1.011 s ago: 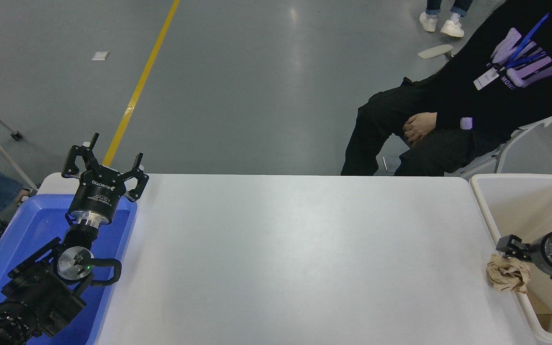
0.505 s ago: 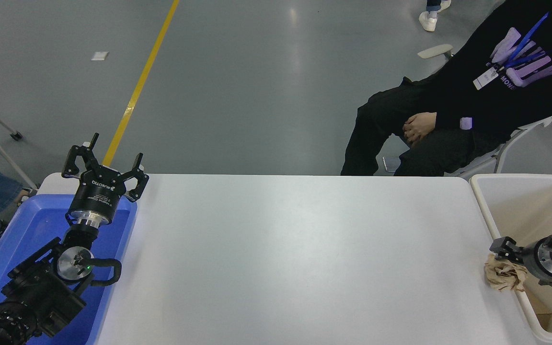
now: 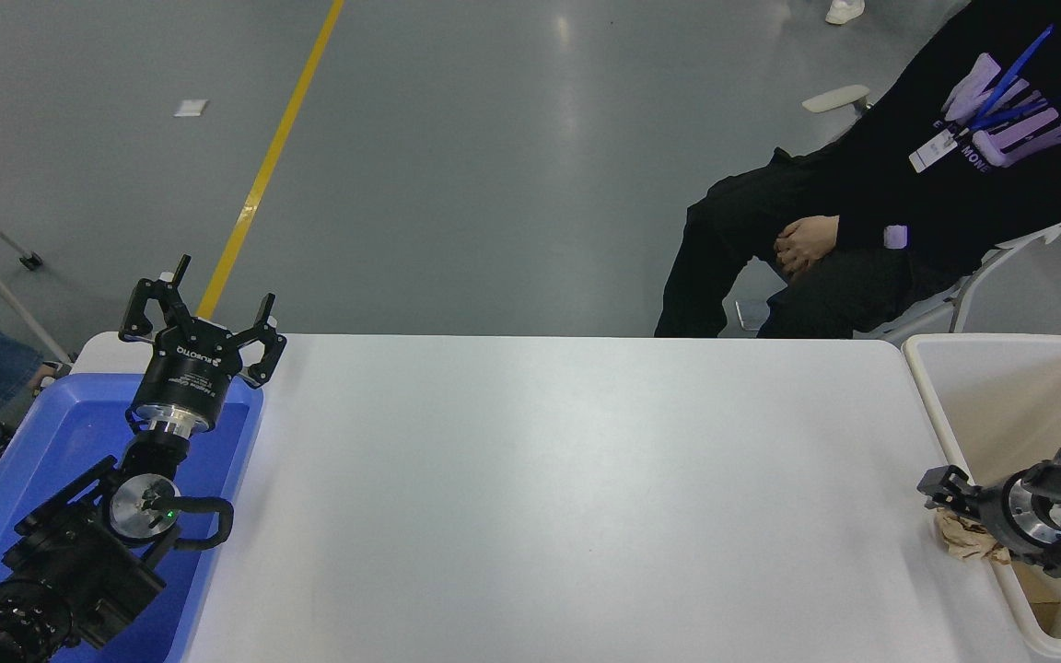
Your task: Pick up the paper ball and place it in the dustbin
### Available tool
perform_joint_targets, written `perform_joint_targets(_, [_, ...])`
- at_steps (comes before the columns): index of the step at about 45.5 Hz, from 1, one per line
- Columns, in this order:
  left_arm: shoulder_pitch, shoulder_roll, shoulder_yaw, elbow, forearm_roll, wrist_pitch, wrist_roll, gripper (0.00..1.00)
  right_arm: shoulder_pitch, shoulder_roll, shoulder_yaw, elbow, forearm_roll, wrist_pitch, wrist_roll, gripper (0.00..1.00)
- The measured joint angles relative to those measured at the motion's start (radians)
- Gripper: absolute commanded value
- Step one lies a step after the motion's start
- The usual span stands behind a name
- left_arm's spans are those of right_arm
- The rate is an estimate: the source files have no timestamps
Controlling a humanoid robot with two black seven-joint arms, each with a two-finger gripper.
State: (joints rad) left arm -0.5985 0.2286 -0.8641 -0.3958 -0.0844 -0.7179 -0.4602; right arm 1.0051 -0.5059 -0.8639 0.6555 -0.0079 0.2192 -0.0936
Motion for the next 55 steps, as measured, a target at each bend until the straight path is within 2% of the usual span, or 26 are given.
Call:
perform_joint_targets(10, [0.0,0.0,0.0,0.0,0.0,0.0,0.0,0.98,-0.004,0.002,0.01,-0.008,-0.006,-0.008,0.0,0.98])
perform_joint_targets(17, [0.0,0.0,0.0,0.0,0.0,0.0,0.0,0.98,-0.012,0.002,0.014,-0.012,-0.009,-0.031,0.0,0.8])
perform_joint_targets(22, [0.0,0.0,0.0,0.0,0.0,0.0,0.0,0.98,-0.021,0.002,0.02,-0.013,-0.009,-0.044,-0.001,0.58])
perform_joint_targets(30, [0.0,0.0,0.0,0.0,-0.001,0.0,0.0,0.98,-0.032,0.003,0.027,-0.009,-0.007,-0.052,-0.001,0.0])
perform_joint_targets(55, [0.0,0.0,-0.001,0.001,-0.001,0.001,0.0,0.98,-0.043,-0.021,0.087,0.006,0.007,-0.047,0.0,0.0])
